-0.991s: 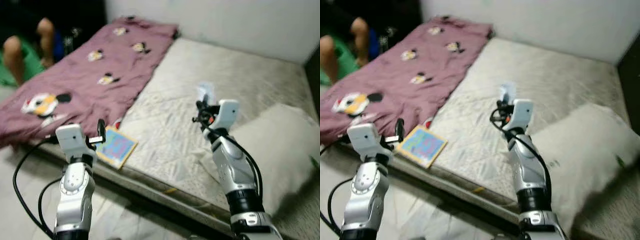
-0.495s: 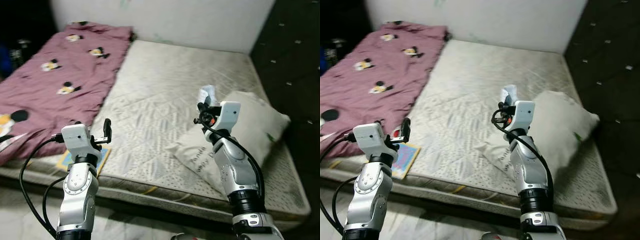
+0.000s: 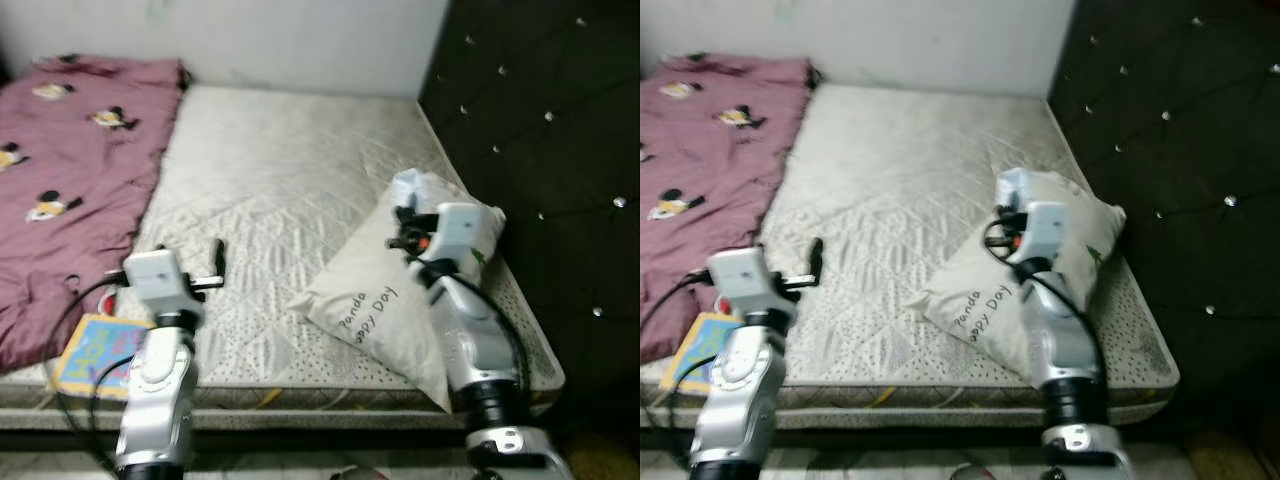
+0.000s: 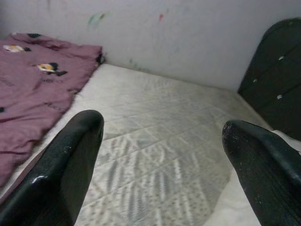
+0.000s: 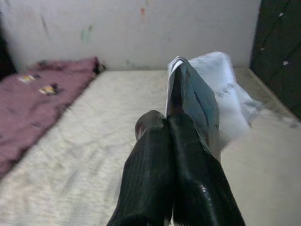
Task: Clean up the room
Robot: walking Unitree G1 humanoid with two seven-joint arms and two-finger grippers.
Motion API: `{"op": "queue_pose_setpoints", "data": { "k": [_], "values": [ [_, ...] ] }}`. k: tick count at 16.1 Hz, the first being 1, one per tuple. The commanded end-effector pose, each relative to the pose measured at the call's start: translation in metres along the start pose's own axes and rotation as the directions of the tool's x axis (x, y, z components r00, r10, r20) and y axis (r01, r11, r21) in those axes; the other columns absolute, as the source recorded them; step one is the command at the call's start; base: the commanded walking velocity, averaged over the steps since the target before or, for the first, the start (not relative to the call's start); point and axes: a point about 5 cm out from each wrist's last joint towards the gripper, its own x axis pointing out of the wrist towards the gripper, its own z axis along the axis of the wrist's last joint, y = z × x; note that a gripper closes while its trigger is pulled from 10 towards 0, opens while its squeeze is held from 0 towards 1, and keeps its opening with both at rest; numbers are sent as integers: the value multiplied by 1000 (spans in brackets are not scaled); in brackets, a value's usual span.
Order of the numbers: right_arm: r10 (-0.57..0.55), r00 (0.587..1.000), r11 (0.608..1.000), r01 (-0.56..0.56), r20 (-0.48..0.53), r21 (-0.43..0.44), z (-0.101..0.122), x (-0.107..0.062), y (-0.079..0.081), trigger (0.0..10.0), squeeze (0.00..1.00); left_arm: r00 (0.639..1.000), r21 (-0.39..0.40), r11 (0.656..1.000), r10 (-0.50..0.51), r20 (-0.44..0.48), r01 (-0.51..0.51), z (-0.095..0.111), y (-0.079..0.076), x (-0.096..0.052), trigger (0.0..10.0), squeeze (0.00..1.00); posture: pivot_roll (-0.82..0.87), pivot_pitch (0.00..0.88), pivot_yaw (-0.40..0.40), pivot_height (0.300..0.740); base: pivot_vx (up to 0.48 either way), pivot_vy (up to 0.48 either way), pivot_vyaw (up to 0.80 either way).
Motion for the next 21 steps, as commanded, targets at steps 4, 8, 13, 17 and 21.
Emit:
{"op": "queue_pose_setpoints", "data": {
  "k": [4,8,13,17,21],
  "values": [
    [29,1000,1000,-29,8,2,1,1,8,10000,0,999,30,998,53,-13,-52,-1,11,-2,10000,0,-2,0,-21,740,0,0,-600],
    [37,999,999,-37,7,-6,1,1,8,10000,0,999,12,999,49,-14,-48,-1,11,-3,10000,0,2,0,-23,740,0,0,0],
    [121,993,988,-121,-2,-93,5,6,14,10000,0,999,9,999,44,-19,-44,-3,10,-3,10000,0,-6,0,-23,740,0,251,0],
    [196,978,966,-204,-65,-157,-1,5,19,10000,0,999,8,1000,23,-31,-23,-6,8,-3,10000,0,-20,0,-20,740,0,480,0],
    [263,963,953,-269,-60,-141,-6,0,36,10000,0,999,7,999,38,0,-38,0,7,1,10000,0,-7,0,-34,740,0,480,0]
  ]
}}
